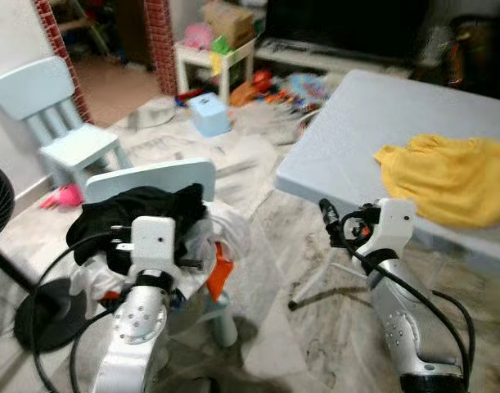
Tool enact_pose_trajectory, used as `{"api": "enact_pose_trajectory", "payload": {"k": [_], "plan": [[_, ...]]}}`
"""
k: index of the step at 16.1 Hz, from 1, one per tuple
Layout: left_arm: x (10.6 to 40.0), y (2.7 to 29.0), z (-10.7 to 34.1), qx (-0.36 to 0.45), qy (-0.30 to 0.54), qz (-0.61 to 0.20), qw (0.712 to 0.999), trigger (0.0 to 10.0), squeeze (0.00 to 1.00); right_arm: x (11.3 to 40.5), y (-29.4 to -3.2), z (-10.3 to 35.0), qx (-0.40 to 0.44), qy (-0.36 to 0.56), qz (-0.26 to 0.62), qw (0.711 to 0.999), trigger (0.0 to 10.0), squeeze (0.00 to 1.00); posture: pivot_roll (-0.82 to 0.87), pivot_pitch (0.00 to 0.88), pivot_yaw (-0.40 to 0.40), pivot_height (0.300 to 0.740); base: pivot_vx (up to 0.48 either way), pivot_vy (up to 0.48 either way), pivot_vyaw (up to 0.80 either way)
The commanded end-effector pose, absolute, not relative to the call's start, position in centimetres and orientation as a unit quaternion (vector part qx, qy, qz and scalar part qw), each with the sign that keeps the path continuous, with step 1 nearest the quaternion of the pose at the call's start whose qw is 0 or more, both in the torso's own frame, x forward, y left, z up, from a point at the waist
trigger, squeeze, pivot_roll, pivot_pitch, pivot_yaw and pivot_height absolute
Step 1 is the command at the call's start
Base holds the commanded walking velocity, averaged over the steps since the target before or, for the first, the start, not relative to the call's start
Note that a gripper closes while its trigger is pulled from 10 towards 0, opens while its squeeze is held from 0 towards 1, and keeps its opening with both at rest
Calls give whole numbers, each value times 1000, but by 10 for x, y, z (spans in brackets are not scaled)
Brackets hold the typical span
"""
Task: Hang hanger
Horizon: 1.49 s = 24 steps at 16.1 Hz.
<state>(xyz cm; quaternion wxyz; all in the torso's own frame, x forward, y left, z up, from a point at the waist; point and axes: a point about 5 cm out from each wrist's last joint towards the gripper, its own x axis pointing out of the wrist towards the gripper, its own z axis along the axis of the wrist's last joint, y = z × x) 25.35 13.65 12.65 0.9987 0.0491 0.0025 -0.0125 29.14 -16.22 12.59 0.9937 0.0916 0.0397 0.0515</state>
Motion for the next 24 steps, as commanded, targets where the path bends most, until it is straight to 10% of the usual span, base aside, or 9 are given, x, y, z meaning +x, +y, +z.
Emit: {"api": "enact_pose_trajectory", "payload": {"k": [1,24], "plan": [[252,134,128,48,-1,-17,999,10000,0,292,-166,126,85,41,46,994,10000,0,-35,0,4,740,-352,0,0],[270,155,139,3,-77,14,997,10000,0,294,-176,141,32,-65,-22,997,10000,0,-50,0,22,740,-54,0,-267]]}}
